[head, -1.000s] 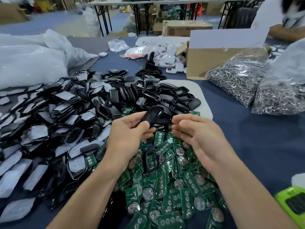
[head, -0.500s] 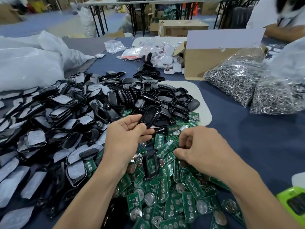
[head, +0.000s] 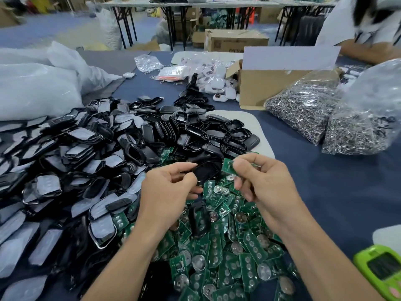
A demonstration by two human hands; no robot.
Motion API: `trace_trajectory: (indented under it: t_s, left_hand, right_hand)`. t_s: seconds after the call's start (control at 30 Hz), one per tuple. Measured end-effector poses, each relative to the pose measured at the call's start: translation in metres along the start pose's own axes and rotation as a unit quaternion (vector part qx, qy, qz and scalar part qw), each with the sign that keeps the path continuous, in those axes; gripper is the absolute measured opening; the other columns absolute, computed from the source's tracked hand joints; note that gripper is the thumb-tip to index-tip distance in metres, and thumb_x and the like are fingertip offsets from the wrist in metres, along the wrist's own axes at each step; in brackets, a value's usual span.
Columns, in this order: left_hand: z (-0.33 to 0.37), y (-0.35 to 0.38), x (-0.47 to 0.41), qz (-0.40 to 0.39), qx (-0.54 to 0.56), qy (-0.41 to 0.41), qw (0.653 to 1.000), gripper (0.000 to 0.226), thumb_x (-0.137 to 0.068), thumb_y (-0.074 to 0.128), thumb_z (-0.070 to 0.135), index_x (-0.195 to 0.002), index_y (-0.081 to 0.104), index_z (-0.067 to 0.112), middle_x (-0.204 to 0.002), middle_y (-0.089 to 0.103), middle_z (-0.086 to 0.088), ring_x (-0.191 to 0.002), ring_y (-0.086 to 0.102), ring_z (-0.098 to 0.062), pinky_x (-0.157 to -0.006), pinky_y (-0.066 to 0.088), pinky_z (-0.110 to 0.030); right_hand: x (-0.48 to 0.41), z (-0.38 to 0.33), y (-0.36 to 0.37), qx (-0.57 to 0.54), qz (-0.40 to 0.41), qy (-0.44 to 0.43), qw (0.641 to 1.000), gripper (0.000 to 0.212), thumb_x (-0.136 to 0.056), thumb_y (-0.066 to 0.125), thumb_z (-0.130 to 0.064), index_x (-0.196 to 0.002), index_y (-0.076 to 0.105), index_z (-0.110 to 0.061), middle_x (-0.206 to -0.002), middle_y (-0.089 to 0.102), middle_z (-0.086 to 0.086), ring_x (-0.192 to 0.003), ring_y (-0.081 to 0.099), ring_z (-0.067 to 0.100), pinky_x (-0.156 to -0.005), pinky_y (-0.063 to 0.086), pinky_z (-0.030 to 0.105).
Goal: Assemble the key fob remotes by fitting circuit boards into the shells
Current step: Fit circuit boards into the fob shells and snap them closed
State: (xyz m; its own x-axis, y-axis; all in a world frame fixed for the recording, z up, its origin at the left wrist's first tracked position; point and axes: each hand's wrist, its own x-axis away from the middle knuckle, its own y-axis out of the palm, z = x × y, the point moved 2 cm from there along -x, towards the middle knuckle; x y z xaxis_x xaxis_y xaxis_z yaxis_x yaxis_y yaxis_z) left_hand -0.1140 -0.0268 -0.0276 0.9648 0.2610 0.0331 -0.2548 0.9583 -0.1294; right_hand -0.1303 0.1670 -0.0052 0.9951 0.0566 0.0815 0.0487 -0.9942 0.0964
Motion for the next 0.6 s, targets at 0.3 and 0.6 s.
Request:
trace_trajectory:
  t_s: [0.3,0.6]
  left_hand:
    - [0.004,-0.001,-0.006,-0.006,0.018,0.015,1.000,0.027,-0.093,0.068,0.000,-0.099,0.081,0.022,-0.076,0.080,-0.006,-0.065,0.078,-0.024,-0.055,0.060,-0.024]
    - [0.004,0.007,-0.001,-0.046,0.078,-0.008,0.996,0.023,-0.097,0.068,-0.002,-0.103,0.079,0.018,-0.087,0.082,-0.007,-0.078,0.081,-0.025,-0.063,0.063,-0.026]
  right_hand:
    - [-0.005,0.011,0.006,-0.048,-0.035,0.002,0.998,0.020,-0.095,0.071,-0.018,-0.077,0.079,-0.022,-0.064,0.066,0.005,-0.047,0.050,0.012,-0.045,0.037,0.020]
    - [-0.003,0.018,0.015,0.038,0.030,-0.119,0.992,0.011,-0.095,0.072,-0.015,-0.089,0.068,-0.024,-0.065,0.073,0.006,-0.055,0.061,0.018,-0.055,0.050,0.030]
